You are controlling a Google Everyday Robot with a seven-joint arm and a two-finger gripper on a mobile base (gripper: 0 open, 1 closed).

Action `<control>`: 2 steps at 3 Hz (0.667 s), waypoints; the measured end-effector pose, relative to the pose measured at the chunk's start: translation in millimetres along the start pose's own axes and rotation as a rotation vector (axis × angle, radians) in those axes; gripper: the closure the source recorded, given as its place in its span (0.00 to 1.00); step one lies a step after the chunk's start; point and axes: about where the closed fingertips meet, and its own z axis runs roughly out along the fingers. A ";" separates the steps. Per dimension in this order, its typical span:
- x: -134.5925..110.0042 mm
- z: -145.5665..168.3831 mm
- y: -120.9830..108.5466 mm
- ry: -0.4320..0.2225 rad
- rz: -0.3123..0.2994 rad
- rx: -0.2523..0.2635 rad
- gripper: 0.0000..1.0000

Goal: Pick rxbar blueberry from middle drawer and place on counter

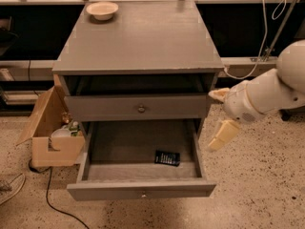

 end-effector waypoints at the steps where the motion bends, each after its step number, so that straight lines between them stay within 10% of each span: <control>1: 18.1 50.0 -5.4 -0.047 0.020 -0.029 0.00; 2: 37.7 111.9 -9.1 -0.077 0.063 -0.065 0.00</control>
Offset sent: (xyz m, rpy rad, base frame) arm 0.0550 0.0331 -0.1612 0.1362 0.0944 -0.0176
